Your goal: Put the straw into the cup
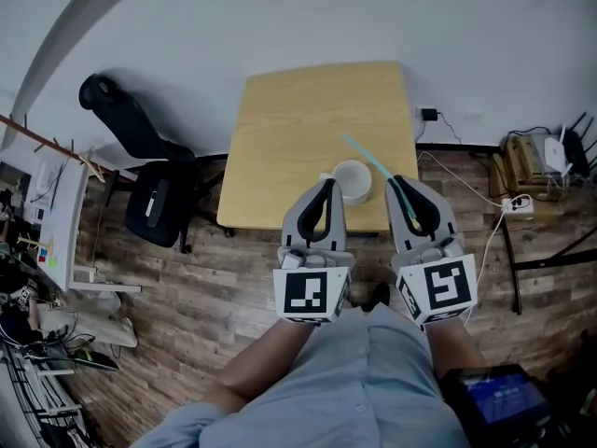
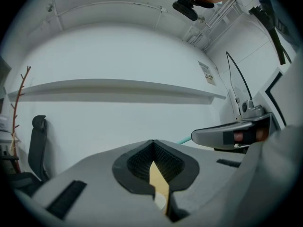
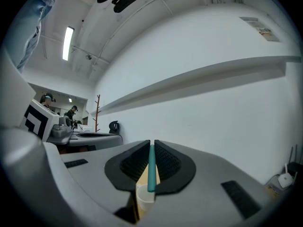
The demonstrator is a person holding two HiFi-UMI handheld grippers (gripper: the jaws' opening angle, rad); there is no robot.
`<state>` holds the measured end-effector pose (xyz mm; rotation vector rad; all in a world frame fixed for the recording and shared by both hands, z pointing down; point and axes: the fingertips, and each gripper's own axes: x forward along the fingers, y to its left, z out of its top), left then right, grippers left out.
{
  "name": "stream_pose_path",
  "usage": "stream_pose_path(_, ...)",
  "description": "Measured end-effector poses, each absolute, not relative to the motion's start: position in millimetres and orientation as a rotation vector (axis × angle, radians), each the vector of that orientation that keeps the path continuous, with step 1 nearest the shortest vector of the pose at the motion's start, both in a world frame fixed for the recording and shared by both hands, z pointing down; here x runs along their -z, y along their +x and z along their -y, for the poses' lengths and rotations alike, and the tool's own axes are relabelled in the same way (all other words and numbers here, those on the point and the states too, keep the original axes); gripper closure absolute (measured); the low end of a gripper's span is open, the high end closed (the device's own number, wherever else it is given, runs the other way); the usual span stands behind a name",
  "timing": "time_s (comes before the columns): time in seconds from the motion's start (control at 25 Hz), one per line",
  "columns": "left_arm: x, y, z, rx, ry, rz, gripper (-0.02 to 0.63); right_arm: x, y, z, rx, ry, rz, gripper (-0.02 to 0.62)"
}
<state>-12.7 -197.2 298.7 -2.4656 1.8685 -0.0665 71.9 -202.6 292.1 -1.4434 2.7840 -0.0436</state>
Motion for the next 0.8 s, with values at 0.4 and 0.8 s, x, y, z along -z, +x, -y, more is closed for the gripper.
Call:
stream_pose_path(0.4, -316, -27, 207, 0.075, -2.487, -1.913, 0.614, -320, 56, 208, 0.120, -1.448, -2.846, 0.571)
stream_pose_path(0.8, -358, -44, 217, 0.137, -2.557, -1.977, 0.614, -375, 45, 214, 0.268, -1.498, -2.920, 0.571)
